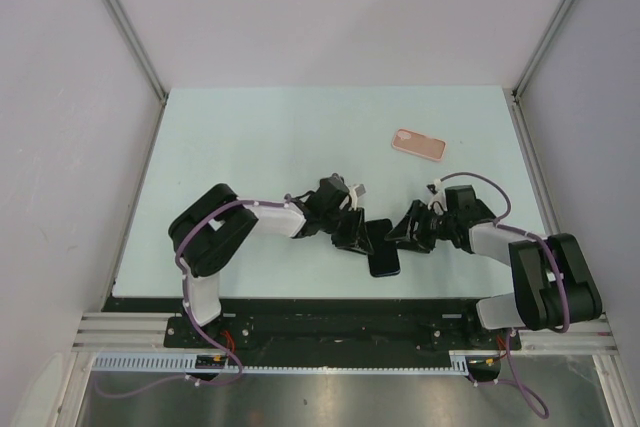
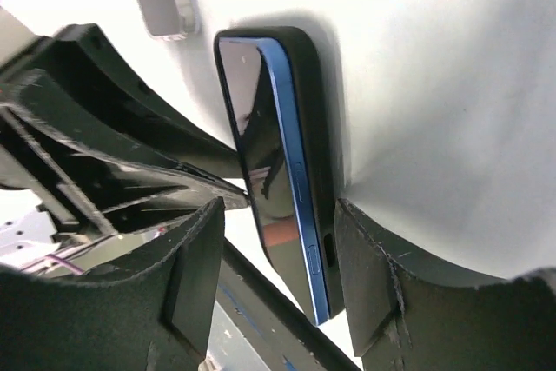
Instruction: Put the phone into the phone case
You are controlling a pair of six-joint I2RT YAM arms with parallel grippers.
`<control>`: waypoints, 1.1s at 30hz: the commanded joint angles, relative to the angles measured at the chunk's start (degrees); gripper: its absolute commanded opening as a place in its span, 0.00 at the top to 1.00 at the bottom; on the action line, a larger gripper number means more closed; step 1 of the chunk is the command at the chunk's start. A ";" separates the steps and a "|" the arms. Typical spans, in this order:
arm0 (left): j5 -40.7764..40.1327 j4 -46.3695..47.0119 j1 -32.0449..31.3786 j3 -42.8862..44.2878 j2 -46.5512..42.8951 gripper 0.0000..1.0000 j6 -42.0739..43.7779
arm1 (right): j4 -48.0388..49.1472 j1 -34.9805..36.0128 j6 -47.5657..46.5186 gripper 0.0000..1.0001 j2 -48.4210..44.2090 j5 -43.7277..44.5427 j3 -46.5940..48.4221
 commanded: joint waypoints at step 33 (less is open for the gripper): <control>-0.85 2.58 -0.57 -5.65 -3.94 0.69 0.09 | 5.47 -1.21 3.55 0.94 1.44 -13.26 -2.77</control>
